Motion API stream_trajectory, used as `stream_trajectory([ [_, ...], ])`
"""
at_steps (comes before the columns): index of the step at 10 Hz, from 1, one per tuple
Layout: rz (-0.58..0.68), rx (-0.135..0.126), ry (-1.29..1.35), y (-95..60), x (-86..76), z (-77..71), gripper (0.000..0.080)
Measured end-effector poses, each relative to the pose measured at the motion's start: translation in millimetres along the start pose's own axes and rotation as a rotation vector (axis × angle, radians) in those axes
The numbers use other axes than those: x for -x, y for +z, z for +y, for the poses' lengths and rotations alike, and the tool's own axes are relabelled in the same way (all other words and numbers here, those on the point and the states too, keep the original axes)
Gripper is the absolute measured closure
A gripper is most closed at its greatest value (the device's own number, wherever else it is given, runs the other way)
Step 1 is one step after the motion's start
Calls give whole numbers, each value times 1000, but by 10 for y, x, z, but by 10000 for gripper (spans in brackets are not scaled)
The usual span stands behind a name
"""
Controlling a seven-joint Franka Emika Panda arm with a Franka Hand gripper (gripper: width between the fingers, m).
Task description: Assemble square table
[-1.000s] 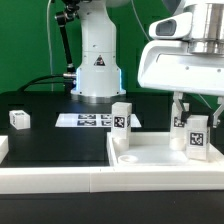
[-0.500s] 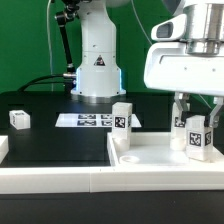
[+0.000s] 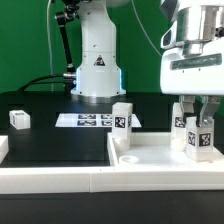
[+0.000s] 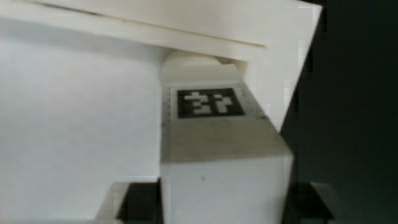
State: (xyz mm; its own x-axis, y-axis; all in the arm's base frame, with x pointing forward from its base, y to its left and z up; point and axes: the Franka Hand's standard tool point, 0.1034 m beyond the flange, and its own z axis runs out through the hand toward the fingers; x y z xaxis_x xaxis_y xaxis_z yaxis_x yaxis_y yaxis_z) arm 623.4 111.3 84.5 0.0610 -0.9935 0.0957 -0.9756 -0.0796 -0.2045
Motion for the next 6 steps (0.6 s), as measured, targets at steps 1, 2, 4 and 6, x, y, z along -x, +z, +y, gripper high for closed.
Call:
stream_trajectory([
  [1, -4, 2, 88, 0, 3, 9, 506],
  [2, -6, 6, 162, 0, 1, 15, 506],
  [4, -12, 10, 320, -2, 19, 26, 506],
  [6, -30, 13, 485, -3, 40, 33, 506],
])
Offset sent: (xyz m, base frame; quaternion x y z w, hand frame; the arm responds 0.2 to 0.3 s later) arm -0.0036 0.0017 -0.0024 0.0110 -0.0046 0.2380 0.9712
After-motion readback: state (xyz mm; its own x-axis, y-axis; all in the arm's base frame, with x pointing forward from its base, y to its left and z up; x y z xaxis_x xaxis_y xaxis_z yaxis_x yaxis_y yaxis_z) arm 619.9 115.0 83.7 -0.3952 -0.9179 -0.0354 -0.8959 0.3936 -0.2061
